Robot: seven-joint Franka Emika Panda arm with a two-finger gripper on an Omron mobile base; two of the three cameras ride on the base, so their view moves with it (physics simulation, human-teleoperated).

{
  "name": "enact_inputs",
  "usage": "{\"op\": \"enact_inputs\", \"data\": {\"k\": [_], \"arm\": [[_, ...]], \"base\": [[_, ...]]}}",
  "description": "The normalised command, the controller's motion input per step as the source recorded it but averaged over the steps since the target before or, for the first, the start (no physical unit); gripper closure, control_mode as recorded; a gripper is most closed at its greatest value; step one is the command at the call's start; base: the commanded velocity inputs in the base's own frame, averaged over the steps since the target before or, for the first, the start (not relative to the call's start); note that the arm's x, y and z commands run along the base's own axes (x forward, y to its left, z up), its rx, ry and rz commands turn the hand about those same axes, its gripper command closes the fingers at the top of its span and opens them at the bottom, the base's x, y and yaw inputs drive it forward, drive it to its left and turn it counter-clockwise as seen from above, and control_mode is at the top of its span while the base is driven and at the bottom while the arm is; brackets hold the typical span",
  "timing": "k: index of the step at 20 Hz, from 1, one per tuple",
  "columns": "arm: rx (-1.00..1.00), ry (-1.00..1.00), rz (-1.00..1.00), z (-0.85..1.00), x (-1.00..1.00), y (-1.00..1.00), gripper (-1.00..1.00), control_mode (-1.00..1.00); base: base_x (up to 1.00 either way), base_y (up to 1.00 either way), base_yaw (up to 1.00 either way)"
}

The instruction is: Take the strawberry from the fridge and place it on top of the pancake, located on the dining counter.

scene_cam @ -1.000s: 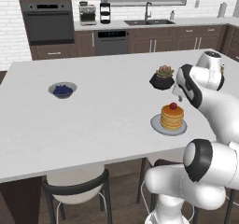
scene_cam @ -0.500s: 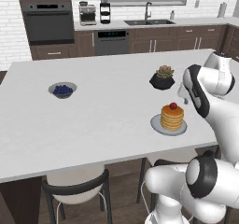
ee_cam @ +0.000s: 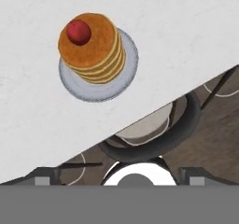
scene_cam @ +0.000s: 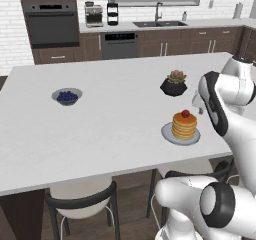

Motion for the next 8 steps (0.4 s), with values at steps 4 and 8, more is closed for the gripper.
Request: {"op": "enact_inputs", "data": {"k": [4,8], "arm": [[0.00,0.00,0.00,0.18,-0.04,0.21,-1.00,-1.00],[0.00,0.00,0.00,0.34,0.00,0.21,-1.00,-1.00]], "base": [[0.00,0.00,0.00],[0.00,0.00,0.00]]}}
